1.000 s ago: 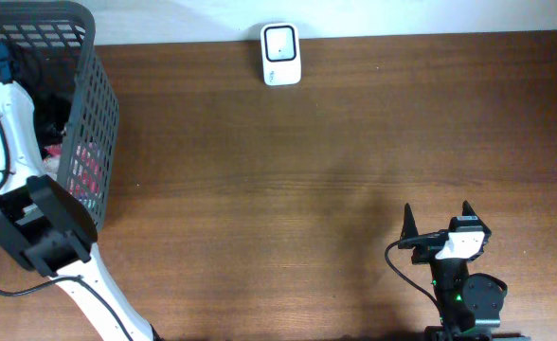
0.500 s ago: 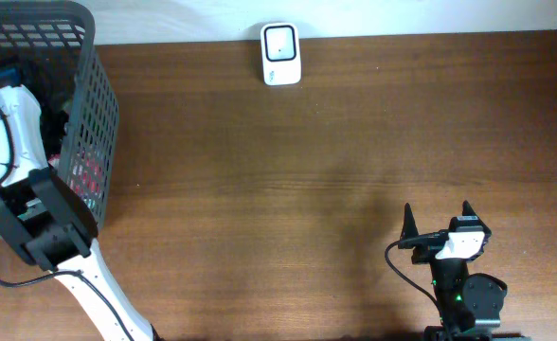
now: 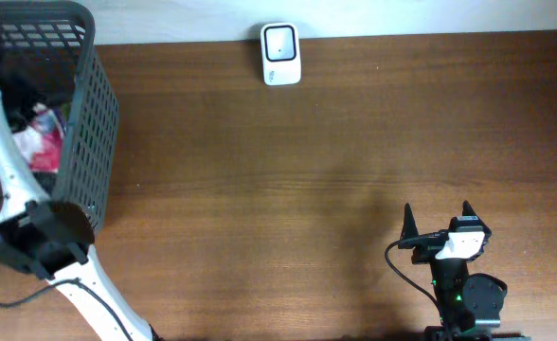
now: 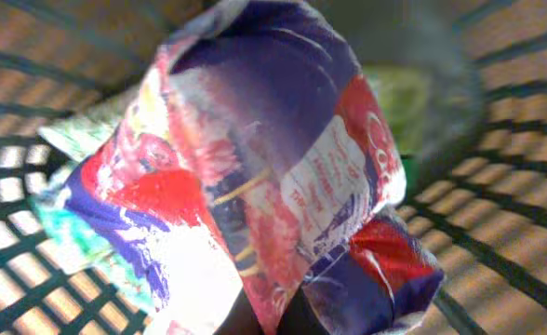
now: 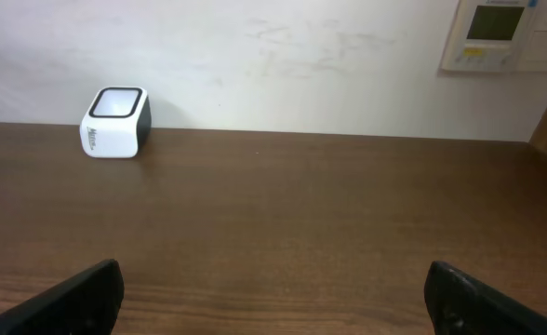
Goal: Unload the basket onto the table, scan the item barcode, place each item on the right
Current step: 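Grasp the red-purple tissue pack in the basket with the left gripper, then carry the tissue pack to the table center and release it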
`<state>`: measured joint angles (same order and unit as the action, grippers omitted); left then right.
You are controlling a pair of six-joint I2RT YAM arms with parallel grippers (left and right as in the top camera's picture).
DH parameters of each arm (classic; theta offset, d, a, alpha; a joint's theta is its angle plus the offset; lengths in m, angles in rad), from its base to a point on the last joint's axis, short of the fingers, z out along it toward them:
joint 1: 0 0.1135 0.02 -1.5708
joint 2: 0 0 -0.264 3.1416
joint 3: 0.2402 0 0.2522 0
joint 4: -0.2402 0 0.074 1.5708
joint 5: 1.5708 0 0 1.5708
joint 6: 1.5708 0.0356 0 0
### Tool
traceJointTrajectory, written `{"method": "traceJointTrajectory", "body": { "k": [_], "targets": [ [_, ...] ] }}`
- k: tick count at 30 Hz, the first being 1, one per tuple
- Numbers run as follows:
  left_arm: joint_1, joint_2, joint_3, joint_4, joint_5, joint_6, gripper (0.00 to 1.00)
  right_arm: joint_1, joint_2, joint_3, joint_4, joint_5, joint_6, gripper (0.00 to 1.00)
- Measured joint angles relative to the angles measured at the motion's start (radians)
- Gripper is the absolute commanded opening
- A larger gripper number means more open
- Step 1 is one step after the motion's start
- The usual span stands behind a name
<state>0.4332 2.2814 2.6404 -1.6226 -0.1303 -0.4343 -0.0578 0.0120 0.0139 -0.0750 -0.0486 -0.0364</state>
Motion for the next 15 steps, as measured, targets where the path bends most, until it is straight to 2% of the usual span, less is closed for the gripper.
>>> {"method": "traceJointTrajectory", "body": {
  "k": [2,5,9,11,13,15],
  "targets": [
    [0.0,-0.108,0.069,0.0,0.003,0.0,0.0,0.0,0.0,0.0,0.0,0.0,0.0,0.99],
    [0.0,-0.253,0.079,0.081,0.036,0.0,0.0,0.0,0.0,0.0,0.0,0.0,0.0,0.99],
    [-0.033,-0.456,0.085,0.165,0.238,0.0,0.0,0.0,0.0,0.0,0.0,0.0,0.0,0.99],
    [-0.134,-0.501,0.092,0.177,0.381,0.0,0.0,0.0,0.0,0.0,0.0,0.0,0.0,0.99],
    [-0.313,-0.48,0.093,0.191,0.45,0.018,0.0,0.0,0.0,0.0,0.0,0.0,0.0,0.99],
    [-0.488,-0.427,0.093,0.201,0.452,0.051,0.0,0.0,0.0,0.0,0.0,0.0,0.0,0.99]
  ]
}}
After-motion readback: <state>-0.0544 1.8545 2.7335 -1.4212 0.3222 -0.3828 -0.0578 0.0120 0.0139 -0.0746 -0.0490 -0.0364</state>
